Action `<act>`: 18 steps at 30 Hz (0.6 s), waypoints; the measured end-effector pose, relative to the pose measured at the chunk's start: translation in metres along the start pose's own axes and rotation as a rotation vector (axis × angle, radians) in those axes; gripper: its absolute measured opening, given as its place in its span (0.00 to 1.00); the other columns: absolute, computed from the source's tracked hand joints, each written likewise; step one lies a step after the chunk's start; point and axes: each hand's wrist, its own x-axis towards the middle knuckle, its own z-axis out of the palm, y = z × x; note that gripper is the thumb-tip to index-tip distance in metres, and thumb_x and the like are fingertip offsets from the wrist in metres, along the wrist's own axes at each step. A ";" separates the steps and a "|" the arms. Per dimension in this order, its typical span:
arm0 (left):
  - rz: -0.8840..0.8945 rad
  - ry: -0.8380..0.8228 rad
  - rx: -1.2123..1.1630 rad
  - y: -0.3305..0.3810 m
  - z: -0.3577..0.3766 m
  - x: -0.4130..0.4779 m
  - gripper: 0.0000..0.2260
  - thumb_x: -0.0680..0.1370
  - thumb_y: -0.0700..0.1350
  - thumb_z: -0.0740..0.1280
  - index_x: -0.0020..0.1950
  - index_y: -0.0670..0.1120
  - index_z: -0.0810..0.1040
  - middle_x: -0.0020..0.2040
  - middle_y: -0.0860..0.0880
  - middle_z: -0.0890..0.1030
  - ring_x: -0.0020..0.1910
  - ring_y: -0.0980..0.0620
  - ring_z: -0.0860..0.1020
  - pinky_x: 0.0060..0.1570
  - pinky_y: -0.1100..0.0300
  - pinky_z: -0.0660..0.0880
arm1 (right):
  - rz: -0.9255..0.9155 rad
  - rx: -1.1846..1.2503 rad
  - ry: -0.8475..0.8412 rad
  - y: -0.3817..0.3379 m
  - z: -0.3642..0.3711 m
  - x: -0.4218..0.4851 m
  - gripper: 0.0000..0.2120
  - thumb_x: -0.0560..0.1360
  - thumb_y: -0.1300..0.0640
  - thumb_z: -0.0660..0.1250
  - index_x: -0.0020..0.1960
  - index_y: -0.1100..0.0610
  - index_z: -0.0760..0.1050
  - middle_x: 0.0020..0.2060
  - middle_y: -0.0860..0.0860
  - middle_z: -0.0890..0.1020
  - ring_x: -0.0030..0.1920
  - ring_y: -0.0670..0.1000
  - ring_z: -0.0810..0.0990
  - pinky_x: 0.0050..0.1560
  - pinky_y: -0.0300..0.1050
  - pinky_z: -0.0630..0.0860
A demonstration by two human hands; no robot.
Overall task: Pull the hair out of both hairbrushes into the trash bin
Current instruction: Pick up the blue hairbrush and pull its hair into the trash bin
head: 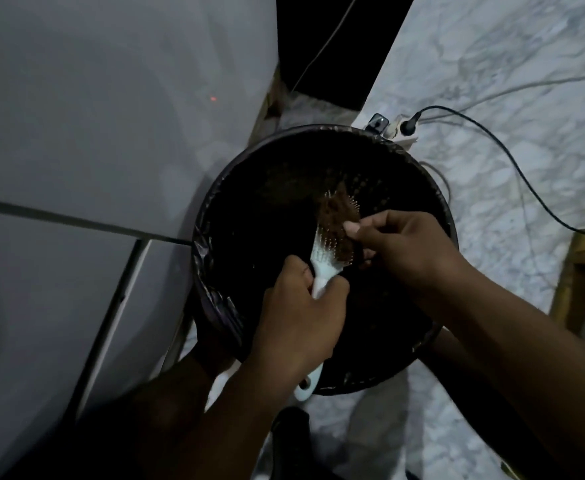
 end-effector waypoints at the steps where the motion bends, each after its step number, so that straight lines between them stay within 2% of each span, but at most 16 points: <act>1: -0.014 -0.010 -0.005 -0.003 0.002 0.003 0.09 0.78 0.51 0.63 0.40 0.49 0.71 0.29 0.50 0.75 0.25 0.51 0.75 0.29 0.57 0.73 | -0.019 -0.021 0.006 0.000 0.001 0.000 0.08 0.75 0.58 0.73 0.43 0.63 0.80 0.32 0.57 0.79 0.33 0.53 0.77 0.34 0.40 0.78; 4: -0.017 -0.020 0.008 -0.008 0.006 0.006 0.15 0.82 0.54 0.59 0.39 0.49 0.75 0.27 0.53 0.73 0.27 0.47 0.74 0.36 0.50 0.73 | -0.029 -0.012 0.033 0.000 0.002 0.001 0.08 0.78 0.61 0.70 0.42 0.63 0.77 0.31 0.56 0.78 0.31 0.50 0.79 0.33 0.40 0.81; 7: 0.003 0.002 0.025 -0.009 0.007 0.006 0.16 0.83 0.55 0.57 0.39 0.51 0.72 0.29 0.52 0.73 0.28 0.48 0.74 0.36 0.50 0.73 | 0.078 0.209 0.022 -0.001 0.004 -0.001 0.09 0.80 0.62 0.66 0.41 0.62 0.74 0.34 0.56 0.79 0.37 0.51 0.84 0.36 0.46 0.85; 10: 0.004 0.024 0.014 -0.011 0.007 0.007 0.15 0.83 0.55 0.57 0.38 0.51 0.71 0.30 0.52 0.74 0.28 0.48 0.74 0.36 0.48 0.72 | 0.197 0.380 -0.004 -0.002 0.006 -0.001 0.05 0.82 0.62 0.63 0.48 0.63 0.74 0.45 0.61 0.81 0.42 0.56 0.85 0.37 0.48 0.85; 12: -0.020 0.038 -0.008 -0.013 0.007 0.008 0.16 0.83 0.55 0.58 0.38 0.51 0.71 0.29 0.52 0.73 0.26 0.49 0.73 0.35 0.48 0.72 | 0.244 0.450 -0.021 -0.003 0.006 0.000 0.05 0.82 0.61 0.62 0.54 0.62 0.75 0.48 0.61 0.81 0.43 0.57 0.85 0.39 0.50 0.85; 15: 0.006 0.030 0.028 -0.012 0.008 0.004 0.14 0.83 0.54 0.58 0.40 0.51 0.73 0.32 0.52 0.76 0.30 0.49 0.76 0.37 0.50 0.72 | 0.160 0.356 -0.008 -0.001 0.006 0.000 0.12 0.78 0.53 0.69 0.58 0.57 0.76 0.49 0.54 0.83 0.44 0.52 0.84 0.44 0.51 0.85; 17: 0.084 0.009 0.147 -0.011 0.010 -0.001 0.12 0.83 0.53 0.57 0.47 0.50 0.77 0.39 0.50 0.80 0.41 0.49 0.79 0.42 0.54 0.73 | 0.020 0.159 0.067 0.002 0.005 -0.001 0.17 0.74 0.49 0.74 0.60 0.52 0.78 0.50 0.49 0.84 0.47 0.47 0.85 0.47 0.44 0.83; 18: 0.123 0.003 0.192 -0.011 0.012 -0.003 0.12 0.83 0.53 0.57 0.49 0.49 0.78 0.42 0.50 0.81 0.45 0.49 0.80 0.44 0.55 0.73 | -0.048 0.099 0.099 0.004 0.005 -0.001 0.16 0.74 0.50 0.75 0.60 0.52 0.79 0.48 0.48 0.85 0.47 0.46 0.86 0.48 0.41 0.83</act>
